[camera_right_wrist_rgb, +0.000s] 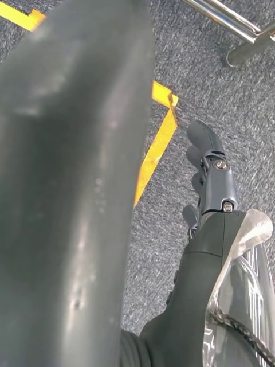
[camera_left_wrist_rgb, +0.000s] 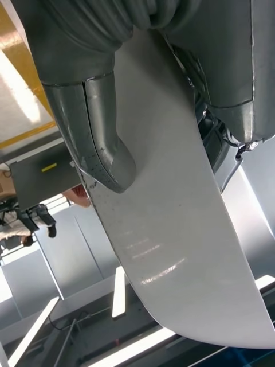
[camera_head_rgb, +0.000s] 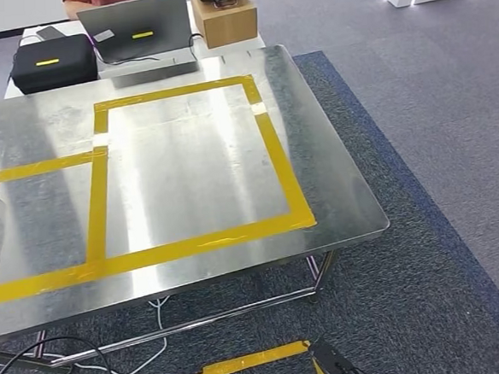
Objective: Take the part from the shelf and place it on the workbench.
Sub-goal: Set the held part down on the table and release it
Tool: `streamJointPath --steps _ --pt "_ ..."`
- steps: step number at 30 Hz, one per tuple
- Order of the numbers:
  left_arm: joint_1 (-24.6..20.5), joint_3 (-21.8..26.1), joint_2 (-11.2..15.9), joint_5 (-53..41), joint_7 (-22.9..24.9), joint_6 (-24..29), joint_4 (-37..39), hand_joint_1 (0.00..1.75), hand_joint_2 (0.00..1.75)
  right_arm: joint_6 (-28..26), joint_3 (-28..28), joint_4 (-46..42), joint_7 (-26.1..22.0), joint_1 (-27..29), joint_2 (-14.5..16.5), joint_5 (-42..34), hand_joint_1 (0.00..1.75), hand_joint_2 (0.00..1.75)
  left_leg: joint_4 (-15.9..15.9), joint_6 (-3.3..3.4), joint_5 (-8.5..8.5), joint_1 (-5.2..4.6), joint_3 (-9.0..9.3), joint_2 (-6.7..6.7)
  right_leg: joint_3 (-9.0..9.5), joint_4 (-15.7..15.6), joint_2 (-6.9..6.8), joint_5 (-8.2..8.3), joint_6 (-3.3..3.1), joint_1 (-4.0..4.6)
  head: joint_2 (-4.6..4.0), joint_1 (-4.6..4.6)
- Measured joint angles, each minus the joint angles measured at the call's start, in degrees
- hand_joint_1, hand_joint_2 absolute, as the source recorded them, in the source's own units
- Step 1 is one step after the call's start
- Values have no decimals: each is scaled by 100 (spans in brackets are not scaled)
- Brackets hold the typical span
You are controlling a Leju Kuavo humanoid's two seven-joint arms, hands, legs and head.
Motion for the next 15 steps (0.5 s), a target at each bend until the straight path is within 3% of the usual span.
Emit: streamJointPath --steps 3,5,7,8,9,10,12,14,15 --pt "-7 5 27 16 1 0 0 175 175 8 9 -2 12 -15 -2 -46 0 0 -136 78 47 27 92 21 -27 63 -78 -73 65 17 0 8" --pt "-7 16 35 39 4 0 1 175 175 8 10 -2 25 -37 -4 -73 0 0 -220 95 83 59 149 32 -271 554 -220 -358 77 16 0 24" --pt "5 33 35 56 8 -1 2 175 175 9 10 -2 45 -44 -4 -88 0 0 -224 98 81 67 149 23 -646 1281 -291 -668 104 -7 0 28" --pt "12 40 34 60 9 -2 4 175 175 9 10 -2 54 -39 -4 -93 0 0 -222 88 76 72 148 6 -765 1492 -302 -703 122 -22 0 27" --pt "16 45 34 62 9 -2 7 175 175 10 10 -2 62 -34 -4 -99 0 0 -215 69 68 82 148 -23 -784 1492 -303 -625 142 -39 0 27" --pt "18 49 34 64 9 -2 9 175 175 10 10 -2 66 -32 -4 -104 0 0 -198 40 54 97 149 -65 -683 1264 -285 -450 160 -60 0 27" --pt "18 54 37 70 9 -2 11 175 175 11 10 -1 69 -34 -3 -115 0 0 -116 -53 1 124 126 -155 -308 533 -73 -111 200 -113 0 32" --pt "15 58 41 79 13 -5 11 175 175 13 10 0 79 -29 0 -128 0 0 -21 -148 -43 134 66 -244 -86 164 106 -33 166 -137 0 27" --pt "16 63 43 81 14 -8 11 175 175 15 10 1 87 -24 1 -138 0 0 -1 -186 -45 140 36 -295 -68 168 107 -67 123 -123 0 25"
